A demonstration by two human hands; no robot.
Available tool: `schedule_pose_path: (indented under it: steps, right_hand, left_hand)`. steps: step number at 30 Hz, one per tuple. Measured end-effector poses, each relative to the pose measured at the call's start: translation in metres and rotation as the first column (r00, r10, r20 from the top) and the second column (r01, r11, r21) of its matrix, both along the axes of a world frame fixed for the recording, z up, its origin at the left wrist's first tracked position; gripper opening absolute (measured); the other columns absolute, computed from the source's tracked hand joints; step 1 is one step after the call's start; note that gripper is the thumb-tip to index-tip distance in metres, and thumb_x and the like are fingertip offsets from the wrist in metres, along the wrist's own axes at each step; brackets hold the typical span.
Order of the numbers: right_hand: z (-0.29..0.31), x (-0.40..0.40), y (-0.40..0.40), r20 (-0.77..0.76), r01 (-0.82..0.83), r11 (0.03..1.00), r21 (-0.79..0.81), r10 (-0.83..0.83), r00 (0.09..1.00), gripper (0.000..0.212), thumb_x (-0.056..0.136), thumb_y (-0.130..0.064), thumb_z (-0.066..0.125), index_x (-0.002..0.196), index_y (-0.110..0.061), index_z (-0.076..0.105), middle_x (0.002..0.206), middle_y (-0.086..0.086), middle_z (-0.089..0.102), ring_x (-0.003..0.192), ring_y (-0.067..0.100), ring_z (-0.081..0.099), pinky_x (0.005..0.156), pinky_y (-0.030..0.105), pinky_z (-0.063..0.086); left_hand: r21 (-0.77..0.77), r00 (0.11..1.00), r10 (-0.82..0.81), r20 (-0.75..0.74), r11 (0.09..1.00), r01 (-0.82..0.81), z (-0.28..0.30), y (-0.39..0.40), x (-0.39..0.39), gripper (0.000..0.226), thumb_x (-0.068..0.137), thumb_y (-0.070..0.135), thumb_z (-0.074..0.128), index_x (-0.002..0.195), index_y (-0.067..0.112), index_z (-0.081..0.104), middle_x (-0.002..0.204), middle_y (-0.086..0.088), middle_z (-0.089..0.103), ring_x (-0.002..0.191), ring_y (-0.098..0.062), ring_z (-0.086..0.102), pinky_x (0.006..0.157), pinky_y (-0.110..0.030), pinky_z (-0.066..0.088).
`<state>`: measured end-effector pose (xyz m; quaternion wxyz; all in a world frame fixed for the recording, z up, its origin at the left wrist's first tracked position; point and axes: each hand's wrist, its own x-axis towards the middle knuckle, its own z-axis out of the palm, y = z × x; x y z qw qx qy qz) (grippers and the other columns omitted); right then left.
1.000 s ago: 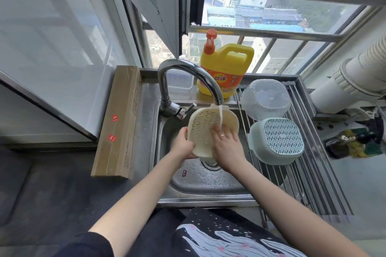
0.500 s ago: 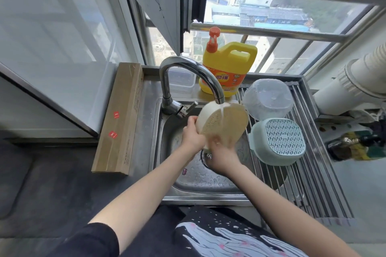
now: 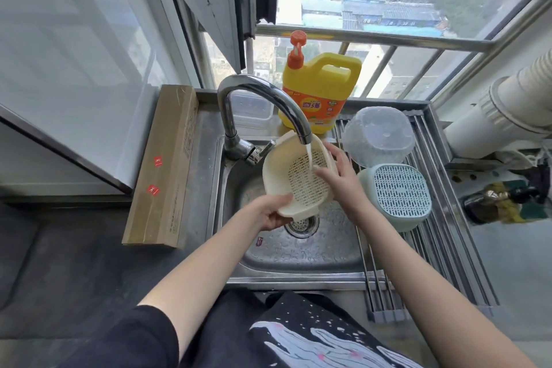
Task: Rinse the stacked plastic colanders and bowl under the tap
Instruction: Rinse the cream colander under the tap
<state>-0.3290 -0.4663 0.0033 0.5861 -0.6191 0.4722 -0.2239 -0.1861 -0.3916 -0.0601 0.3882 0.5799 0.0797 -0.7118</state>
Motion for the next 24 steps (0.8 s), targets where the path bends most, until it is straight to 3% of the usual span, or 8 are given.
schedule_pose_path:
  steps: [3, 9, 12, 15, 18, 20, 22, 24]
  right_hand:
    - [0.007, 0.004, -0.001, -0.115, -0.005, 0.994, -0.11, -0.008, 0.993, 0.063, 0.076, -0.034, 0.062, 0.136, -0.034, 0.043, 0.132, -0.008, 0.05, 0.12, 0.017, 0.05, 0.102, 0.048, 0.043]
    - [0.018, 0.003, -0.004, -0.222, -0.001, 0.972, -0.234, -0.052, 0.974, 0.059, 0.088, -0.047, 0.056, 0.143, -0.032, 0.04, 0.143, -0.005, 0.048, 0.129, 0.015, 0.046, 0.107, 0.042, 0.038]
    - [0.019, 0.0, -0.01, -0.249, 0.072, 0.993, -0.094, -0.093, 0.964, 0.057, 0.09, -0.05, 0.048, 0.141, -0.025, 0.047, 0.136, -0.002, 0.055, 0.123, 0.018, 0.051, 0.103, 0.043, 0.042]
    - [0.019, -0.008, -0.018, -0.282, 0.172, 0.952, 0.254, -0.097, 0.955, 0.045, 0.092, -0.044, 0.045, 0.122, -0.014, 0.06, 0.099, 0.005, 0.067, 0.086, 0.024, 0.062, 0.068, 0.034, 0.053]
    - [0.014, -0.016, -0.018, -0.246, 0.141, 0.82, 0.555, 0.0, 0.969, 0.045, 0.094, -0.043, 0.04, 0.121, -0.011, 0.055, 0.094, 0.011, 0.064, 0.076, 0.022, 0.061, 0.047, 0.023, 0.049]
    - [0.007, -0.017, -0.016, -0.305, 0.129, 0.894, 0.428, 0.009, 0.952, 0.041, 0.096, -0.034, 0.042, 0.125, -0.009, 0.056, 0.094, 0.006, 0.063, 0.079, 0.019, 0.06, 0.053, 0.022, 0.049]
    - [-0.002, -0.019, -0.015, -0.462, 0.006, 0.999, -0.05, -0.029, 0.886, 0.036, 0.092, -0.021, 0.052, 0.127, -0.01, 0.058, 0.111, 0.004, 0.062, 0.097, 0.018, 0.058, 0.076, 0.025, 0.046]
    - [-0.001, -0.018, -0.013, -0.544, -0.226, 0.876, -0.426, -0.049, 0.838, 0.036, 0.087, -0.013, 0.059, 0.123, -0.013, 0.057, 0.122, 0.006, 0.056, 0.109, 0.023, 0.053, 0.086, 0.028, 0.04]
  left_hand:
    - [0.008, 1.0, -0.012, -0.015, 1.0, 0.012, 0.0, -0.007, -0.007, 0.017, 0.085, 0.011, 0.067, 0.097, 0.003, 0.056, 0.087, -0.013, 0.067, 0.061, -0.021, 0.07, 0.047, -0.032, 0.058]
    - [-0.054, 0.997, -0.021, 0.075, 0.998, 0.025, 0.003, -0.022, -0.016, 0.035, 0.087, 0.018, 0.066, 0.116, 0.002, 0.054, 0.092, -0.012, 0.065, 0.078, -0.023, 0.065, 0.056, -0.036, 0.059]
    - [-0.086, 0.997, -0.041, 0.068, 0.995, 0.046, 0.002, -0.023, -0.008, 0.041, 0.089, 0.03, 0.063, 0.119, 0.006, 0.052, 0.111, -0.015, 0.063, 0.098, -0.031, 0.063, 0.078, -0.047, 0.055]
    - [-0.139, 0.998, -0.05, 0.049, 0.989, 0.056, 0.0, -0.019, 0.008, 0.037, 0.094, 0.038, 0.05, 0.121, 0.011, 0.051, 0.11, -0.015, 0.062, 0.096, -0.032, 0.06, 0.077, -0.044, 0.053]
    - [-0.145, 0.99, -0.14, 0.015, 0.979, 0.141, -0.002, -0.015, 0.022, 0.037, 0.093, 0.034, 0.049, 0.122, 0.011, 0.052, 0.11, -0.017, 0.062, 0.099, -0.034, 0.06, 0.082, -0.045, 0.052]
    - [-0.105, 0.973, -0.215, 0.089, 0.969, 0.224, 0.001, -0.014, 0.025, 0.035, 0.093, 0.03, 0.051, 0.122, 0.01, 0.05, 0.112, -0.018, 0.062, 0.098, -0.035, 0.062, 0.082, -0.049, 0.053]
    - [-0.043, 0.941, -0.265, 0.21, 0.959, 0.279, 0.006, -0.015, 0.023, 0.037, 0.094, 0.026, 0.053, 0.125, 0.005, 0.049, 0.106, -0.018, 0.063, 0.091, -0.035, 0.064, 0.078, -0.052, 0.054]
    - [0.026, 0.851, -0.368, 0.374, 0.922, 0.387, 0.008, -0.018, 0.019, 0.035, 0.093, 0.014, 0.052, 0.124, -0.001, 0.049, 0.09, -0.016, 0.061, 0.083, -0.034, 0.064, 0.07, -0.05, 0.055]
